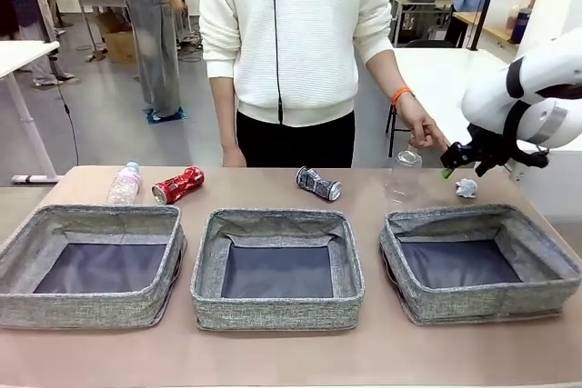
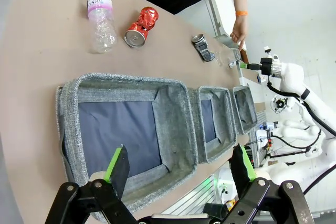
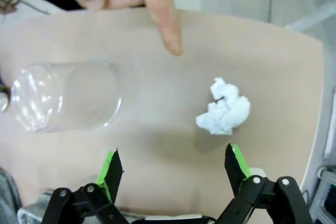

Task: Sort the waste into the appropriate baskets.
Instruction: Pick up the waste item pointed out by the person.

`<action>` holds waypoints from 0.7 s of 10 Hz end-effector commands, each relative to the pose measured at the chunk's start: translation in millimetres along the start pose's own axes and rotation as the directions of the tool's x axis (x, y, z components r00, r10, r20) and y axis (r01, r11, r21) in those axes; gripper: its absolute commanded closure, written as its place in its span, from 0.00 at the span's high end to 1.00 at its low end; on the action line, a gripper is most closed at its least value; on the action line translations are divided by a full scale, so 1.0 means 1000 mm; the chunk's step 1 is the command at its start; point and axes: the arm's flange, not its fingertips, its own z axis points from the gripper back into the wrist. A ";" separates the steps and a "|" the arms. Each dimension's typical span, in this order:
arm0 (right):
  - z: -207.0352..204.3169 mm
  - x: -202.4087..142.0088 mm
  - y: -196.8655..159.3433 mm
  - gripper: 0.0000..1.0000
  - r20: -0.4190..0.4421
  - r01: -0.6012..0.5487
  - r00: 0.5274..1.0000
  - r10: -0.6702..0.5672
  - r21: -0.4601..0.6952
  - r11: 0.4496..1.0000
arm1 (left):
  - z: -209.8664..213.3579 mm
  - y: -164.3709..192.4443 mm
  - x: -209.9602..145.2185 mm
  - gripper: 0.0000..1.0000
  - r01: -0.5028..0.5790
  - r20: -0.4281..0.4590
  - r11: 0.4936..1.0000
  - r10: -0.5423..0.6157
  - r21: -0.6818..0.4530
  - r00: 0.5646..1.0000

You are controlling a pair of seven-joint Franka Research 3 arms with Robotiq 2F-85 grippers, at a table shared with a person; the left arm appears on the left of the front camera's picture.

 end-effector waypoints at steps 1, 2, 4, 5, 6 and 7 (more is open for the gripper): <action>0.014 0.016 -0.015 1.00 0.038 0.059 0.998 -0.057 -0.076 0.995 | 0.000 0.000 0.001 1.00 0.020 0.014 1.000 -0.020 -0.018 1.000; 0.017 0.018 -0.024 1.00 0.056 0.074 0.996 -0.070 -0.080 0.994 | 0.000 0.000 0.001 1.00 0.020 0.014 1.000 -0.020 -0.018 1.000; 0.015 0.023 -0.038 1.00 0.073 0.092 0.994 -0.087 -0.074 0.993 | 0.000 0.000 0.001 1.00 0.020 0.014 1.000 -0.020 -0.018 1.000; 0.010 0.025 -0.042 1.00 0.071 0.096 0.993 -0.092 -0.068 0.993 | 0.000 0.000 0.001 1.00 0.020 0.014 1.000 -0.020 -0.018 1.000; 0.004 0.026 -0.044 1.00 0.070 0.101 0.993 -0.096 -0.064 0.993 | 0.000 0.000 0.001 1.00 0.020 0.014 1.000 -0.020 -0.018 1.000; 0.000 0.027 -0.046 1.00 0.075 0.107 0.992 -0.102 -0.069 0.992 | 0.000 0.000 0.001 1.00 0.020 0.014 1.000 -0.020 -0.018 1.000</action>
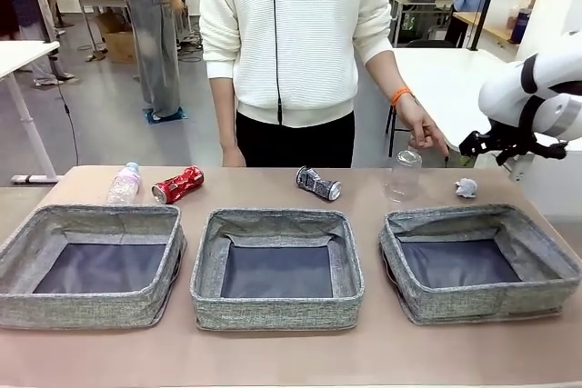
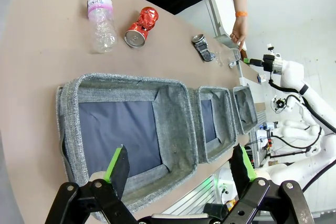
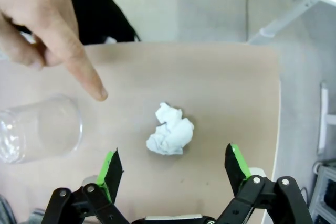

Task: Sort the waste into the appropriate baskets.
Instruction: Pick up the waste item pointed out by the person.

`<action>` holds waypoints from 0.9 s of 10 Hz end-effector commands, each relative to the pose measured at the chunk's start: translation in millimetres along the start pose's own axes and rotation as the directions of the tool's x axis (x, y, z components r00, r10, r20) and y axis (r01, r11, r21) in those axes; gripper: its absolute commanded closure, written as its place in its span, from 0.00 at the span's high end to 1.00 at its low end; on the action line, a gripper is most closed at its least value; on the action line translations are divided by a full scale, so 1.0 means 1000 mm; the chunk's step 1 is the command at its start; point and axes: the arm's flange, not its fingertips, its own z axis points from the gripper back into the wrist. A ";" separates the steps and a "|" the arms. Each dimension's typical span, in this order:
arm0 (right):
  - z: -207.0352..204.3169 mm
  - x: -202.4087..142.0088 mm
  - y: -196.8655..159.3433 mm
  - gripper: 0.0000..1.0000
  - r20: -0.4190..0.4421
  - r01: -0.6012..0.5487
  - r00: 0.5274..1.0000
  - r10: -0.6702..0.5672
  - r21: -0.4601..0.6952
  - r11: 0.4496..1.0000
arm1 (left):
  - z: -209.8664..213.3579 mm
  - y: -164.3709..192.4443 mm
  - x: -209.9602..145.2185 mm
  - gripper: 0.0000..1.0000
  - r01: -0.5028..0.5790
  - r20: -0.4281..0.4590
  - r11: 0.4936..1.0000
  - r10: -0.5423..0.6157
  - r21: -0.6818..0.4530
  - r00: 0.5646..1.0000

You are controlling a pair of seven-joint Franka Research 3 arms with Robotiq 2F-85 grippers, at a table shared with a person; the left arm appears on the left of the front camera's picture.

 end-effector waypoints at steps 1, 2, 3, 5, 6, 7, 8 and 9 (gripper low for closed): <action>-0.011 0.008 -0.001 1.00 0.027 0.031 0.999 -0.031 -0.011 0.999 | -0.001 0.000 0.002 1.00 0.019 0.013 1.000 -0.019 -0.018 1.000; -0.016 0.009 -0.001 1.00 0.022 0.031 0.999 -0.031 -0.005 0.999 | -0.001 0.000 0.002 1.00 0.019 0.013 1.000 -0.019 -0.018 1.000; -0.023 0.010 0.000 1.00 0.016 0.033 0.999 -0.033 -0.005 0.999 | -0.001 0.000 0.002 1.00 0.019 0.013 1.000 -0.019 -0.018 1.000; -0.034 0.011 -0.001 1.00 0.016 0.042 0.999 -0.042 0.000 0.999 | -0.001 0.000 0.002 1.00 0.019 0.013 1.000 -0.019 -0.018 1.000; -0.040 0.012 -0.003 1.00 0.012 0.051 0.999 -0.051 0.000 0.999 | -0.001 0.000 0.002 1.00 0.019 0.013 1.000 -0.019 -0.018 1.000; -0.047 0.011 -0.004 1.00 0.004 0.055 0.998 -0.055 0.003 0.998 | -0.001 0.000 0.002 1.00 0.019 0.013 1.000 -0.019 -0.018 1.000; -0.051 0.010 -0.005 1.00 -0.009 0.061 0.998 -0.061 0.002 0.998 | -0.001 0.000 0.002 1.00 0.019 0.013 1.000 -0.019 -0.018 1.000; -0.054 0.009 -0.006 1.00 -0.027 0.073 0.997 -0.073 0.003 0.997 | -0.001 0.000 0.002 1.00 0.019 0.013 1.000 -0.019 -0.018 1.000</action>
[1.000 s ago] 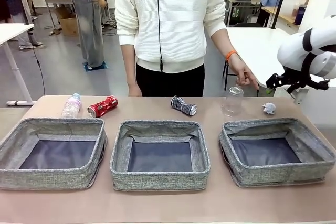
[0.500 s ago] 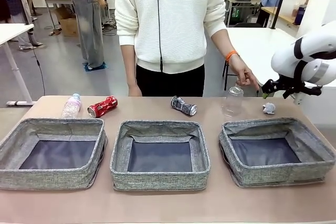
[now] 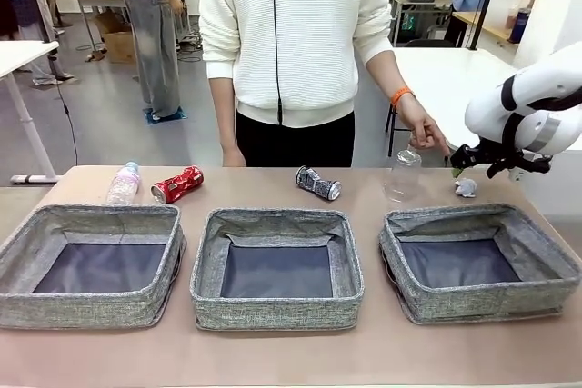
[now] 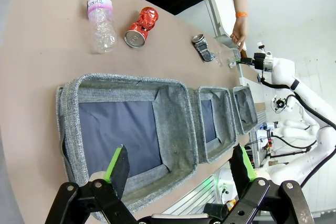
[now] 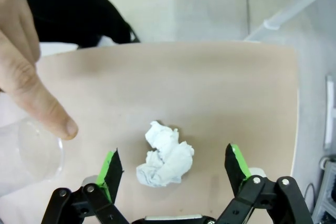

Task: Sort the waste into the appropriate baskets.
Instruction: Pick up the waste item pointed out by the person.

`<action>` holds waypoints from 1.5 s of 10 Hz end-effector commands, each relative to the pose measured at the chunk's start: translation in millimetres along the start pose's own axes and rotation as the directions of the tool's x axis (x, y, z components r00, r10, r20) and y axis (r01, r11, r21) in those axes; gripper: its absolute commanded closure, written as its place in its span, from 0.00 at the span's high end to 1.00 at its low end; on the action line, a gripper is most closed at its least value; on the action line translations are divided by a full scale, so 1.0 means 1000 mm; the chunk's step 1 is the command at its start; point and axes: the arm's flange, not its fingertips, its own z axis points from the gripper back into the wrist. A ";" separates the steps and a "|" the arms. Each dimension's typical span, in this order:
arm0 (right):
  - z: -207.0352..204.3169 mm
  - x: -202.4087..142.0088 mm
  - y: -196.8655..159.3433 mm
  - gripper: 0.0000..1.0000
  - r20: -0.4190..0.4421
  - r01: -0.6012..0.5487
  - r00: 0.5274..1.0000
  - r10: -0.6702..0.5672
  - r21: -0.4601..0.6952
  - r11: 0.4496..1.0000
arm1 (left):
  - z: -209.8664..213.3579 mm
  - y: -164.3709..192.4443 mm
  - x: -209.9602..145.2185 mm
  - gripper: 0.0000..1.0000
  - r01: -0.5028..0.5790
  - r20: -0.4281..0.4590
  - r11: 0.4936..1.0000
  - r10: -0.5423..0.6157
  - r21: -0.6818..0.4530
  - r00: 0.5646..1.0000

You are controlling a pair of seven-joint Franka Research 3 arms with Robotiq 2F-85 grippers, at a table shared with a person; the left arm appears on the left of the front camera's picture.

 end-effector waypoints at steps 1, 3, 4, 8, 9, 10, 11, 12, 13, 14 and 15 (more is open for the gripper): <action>-0.002 0.006 0.000 1.00 -0.010 0.042 0.999 -0.042 0.005 0.999 | -0.001 0.000 0.002 1.00 0.017 0.012 1.000 -0.017 -0.018 1.000; -0.003 0.005 -0.003 1.00 -0.063 0.053 0.997 -0.052 0.015 0.998 | -0.001 0.000 0.002 1.00 0.017 0.012 1.000 -0.017 -0.018 1.000; -0.005 0.004 -0.002 1.00 -0.082 0.049 0.996 -0.047 0.016 0.999 | -0.001 0.000 0.002 1.00 0.017 0.012 1.000 -0.017 -0.018 1.000; -0.011 0.002 -0.002 0.67 -0.116 0.055 0.992 -0.051 0.030 0.998 | -0.001 0.000 0.002 1.00 0.017 0.012 1.000 -0.017 -0.018 1.000; -0.011 0.002 -0.002 0.40 -0.119 0.063 0.991 -0.057 0.040 0.997 | -0.001 0.000 0.002 1.00 0.017 0.012 1.000 -0.017 -0.018 1.000; -0.012 0.002 -0.002 0.07 -0.120 0.064 0.991 -0.058 0.045 0.997 | -0.001 0.000 0.002 1.00 0.017 0.012 1.000 -0.017 -0.018 1.000; -0.013 0.001 -0.002 0.00 -0.120 0.063 0.991 -0.057 0.047 0.997 | -0.001 0.000 0.002 1.00 0.017 0.012 1.000 -0.017 -0.018 1.000; -0.013 0.001 -0.003 0.00 -0.121 0.065 0.991 -0.059 0.049 0.997 | -0.001 0.000 0.002 1.00 0.017 0.012 1.000 -0.017 -0.018 1.000; -0.014 0.001 -0.003 0.00 -0.120 0.066 0.991 -0.059 0.049 0.997 | -0.001 0.000 0.002 1.00 0.017 0.012 1.000 -0.017 -0.018 1.000; -0.015 0.001 -0.003 0.03 -0.123 0.065 0.991 -0.059 0.051 0.997 | -0.001 0.000 0.002 1.00 0.017 0.012 1.000 -0.017 -0.018 1.000; -0.015 0.000 -0.003 0.00 -0.127 0.064 0.990 -0.056 0.053 0.997 | -0.001 0.000 0.002 1.00 0.017 0.012 1.000 -0.017 -0.018 1.000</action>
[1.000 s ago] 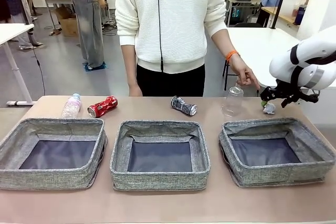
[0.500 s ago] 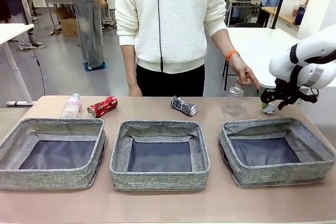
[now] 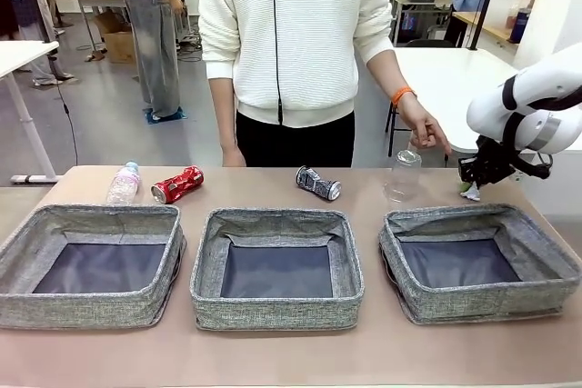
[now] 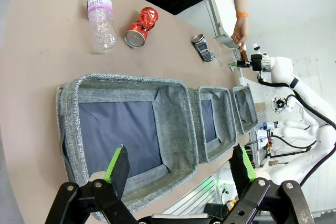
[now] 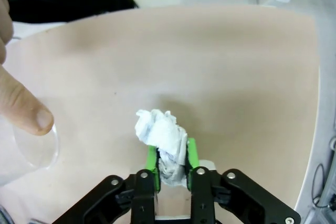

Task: Sort the waste into the appropriate baskets.
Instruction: Pick up the waste item pointed out by the person.

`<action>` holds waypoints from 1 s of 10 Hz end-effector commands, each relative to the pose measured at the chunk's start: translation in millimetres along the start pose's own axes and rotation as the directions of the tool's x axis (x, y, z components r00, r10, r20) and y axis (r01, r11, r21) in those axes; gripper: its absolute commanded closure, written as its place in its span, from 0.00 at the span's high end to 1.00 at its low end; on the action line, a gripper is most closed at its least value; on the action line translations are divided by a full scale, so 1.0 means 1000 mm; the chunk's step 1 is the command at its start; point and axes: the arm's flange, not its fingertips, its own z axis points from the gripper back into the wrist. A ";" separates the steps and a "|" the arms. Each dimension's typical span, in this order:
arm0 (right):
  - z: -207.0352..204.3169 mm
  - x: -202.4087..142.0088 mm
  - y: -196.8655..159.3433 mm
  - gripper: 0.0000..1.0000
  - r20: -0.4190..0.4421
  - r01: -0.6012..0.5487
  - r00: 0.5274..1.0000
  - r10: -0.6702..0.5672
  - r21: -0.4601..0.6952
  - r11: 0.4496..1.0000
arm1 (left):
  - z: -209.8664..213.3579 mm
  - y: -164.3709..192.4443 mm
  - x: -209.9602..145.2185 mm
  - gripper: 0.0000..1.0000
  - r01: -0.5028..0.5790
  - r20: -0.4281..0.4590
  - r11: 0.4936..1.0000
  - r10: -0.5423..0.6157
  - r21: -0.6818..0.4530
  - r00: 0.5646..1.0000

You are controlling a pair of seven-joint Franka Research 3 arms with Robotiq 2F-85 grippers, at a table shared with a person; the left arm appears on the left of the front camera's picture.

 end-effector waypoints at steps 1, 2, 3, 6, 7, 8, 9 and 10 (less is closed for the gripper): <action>-0.002 0.007 0.001 0.00 -0.007 0.021 1.000 -0.021 0.021 1.000 | -0.001 0.000 0.002 1.00 0.016 0.012 1.000 -0.016 -0.018 1.000; -0.003 0.007 0.001 0.00 -0.011 0.022 1.000 -0.022 0.022 1.000 | -0.001 0.000 0.002 1.00 0.016 0.012 1.000 -0.016 -0.018 1.000; -0.004 0.006 0.001 0.00 -0.015 0.023 1.000 -0.023 0.024 0.999 | -0.001 0.000 0.002 1.00 0.016 0.012 1.000 -0.016 -0.018 1.000; 0.004 0.003 0.001 0.00 -0.014 0.025 1.000 -0.024 0.038 0.999 | -0.001 0.000 0.002 1.00 0.016 0.012 1.000 -0.016 -0.018 1.000; 0.021 -0.003 0.000 0.00 -0.002 0.023 1.000 -0.023 0.054 0.998 | -0.001 0.000 0.002 1.00 0.016 0.012 1.000 -0.016 -0.018 1.000; 0.052 -0.015 -0.002 0.00 -0.014 0.025 1.000 -0.024 0.083 0.996 | -0.001 0.000 0.002 1.00 0.016 0.012 1.000 -0.016 -0.018 1.000; 0.099 -0.042 -0.004 0.00 -0.099 0.040 0.995 -0.028 0.124 0.991 | -0.001 0.000 0.002 1.00 0.016 0.012 1.000 -0.016 -0.018 1.000; 0.142 -0.079 -0.006 0.00 -0.264 0.040 0.964 0.009 0.181 0.983 | -0.001 0.000 0.002 1.00 0.016 0.012 1.000 -0.016 -0.018 1.000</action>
